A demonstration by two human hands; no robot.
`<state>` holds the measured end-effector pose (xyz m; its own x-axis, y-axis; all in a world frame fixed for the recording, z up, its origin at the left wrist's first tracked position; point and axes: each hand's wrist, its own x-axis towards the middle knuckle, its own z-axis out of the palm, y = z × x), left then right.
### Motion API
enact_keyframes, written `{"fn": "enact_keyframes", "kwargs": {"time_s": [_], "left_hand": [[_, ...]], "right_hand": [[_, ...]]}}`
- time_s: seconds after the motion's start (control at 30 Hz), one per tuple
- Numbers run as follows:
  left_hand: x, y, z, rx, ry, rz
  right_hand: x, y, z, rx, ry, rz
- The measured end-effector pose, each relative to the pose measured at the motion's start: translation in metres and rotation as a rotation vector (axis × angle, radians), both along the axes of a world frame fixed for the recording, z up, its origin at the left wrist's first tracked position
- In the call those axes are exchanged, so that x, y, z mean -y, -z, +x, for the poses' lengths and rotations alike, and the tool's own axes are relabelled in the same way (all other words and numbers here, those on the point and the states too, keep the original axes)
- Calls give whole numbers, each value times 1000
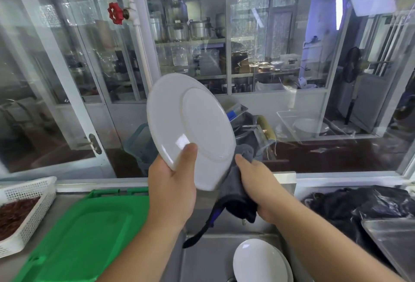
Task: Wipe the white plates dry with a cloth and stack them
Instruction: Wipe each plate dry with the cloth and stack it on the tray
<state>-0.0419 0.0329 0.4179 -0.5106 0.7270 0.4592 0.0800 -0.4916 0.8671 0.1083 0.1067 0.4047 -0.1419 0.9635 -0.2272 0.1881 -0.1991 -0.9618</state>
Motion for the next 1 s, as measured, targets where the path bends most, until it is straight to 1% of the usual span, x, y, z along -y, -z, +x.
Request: {"fn": "enact_keyframes", "kwargs": {"time_s": [0.07,0.1,0.13,0.23,0.3,0.4,0.47,0.53,0.67,0.77,0.87,0.93,1.0], "left_hand": [[0,0,0,-57,-32,-37],[1,0,0,-86,-47,-54],[1,1,0,-119,-59,-69],[0,1,-4,-208,-79,-110],[0,1,-8,-240,-78,-121],[3,0,-11,-283,-52,-121],[5,-1,-13,-365,-44,-116],[4,2,-16,-512,-65,-94],[2,7,-28,-958,-139,-23],[5,6,-27,-1243,-117,95],[6,8,-26,-1522,-92,159],[6,6,-24,-1632,-120,156],[6,1,-22,-1712,-121,145]], "right_hand": [[10,0,0,163,-72,49],[13,1,1,181,-113,38],[17,0,3,158,-164,-1],[24,-3,17,-111,-280,-209],[22,-6,28,-233,-270,-283],[9,-11,42,-287,-104,-247],[1,-16,50,-364,2,-258],[-6,-25,55,-464,26,-275],[-17,-38,64,-616,-61,-295],[-23,-40,63,-735,-101,-296],[-24,-38,63,-729,-193,-270],[-21,-36,65,-693,-231,-259],[-20,-30,69,-670,-210,-251]]}}
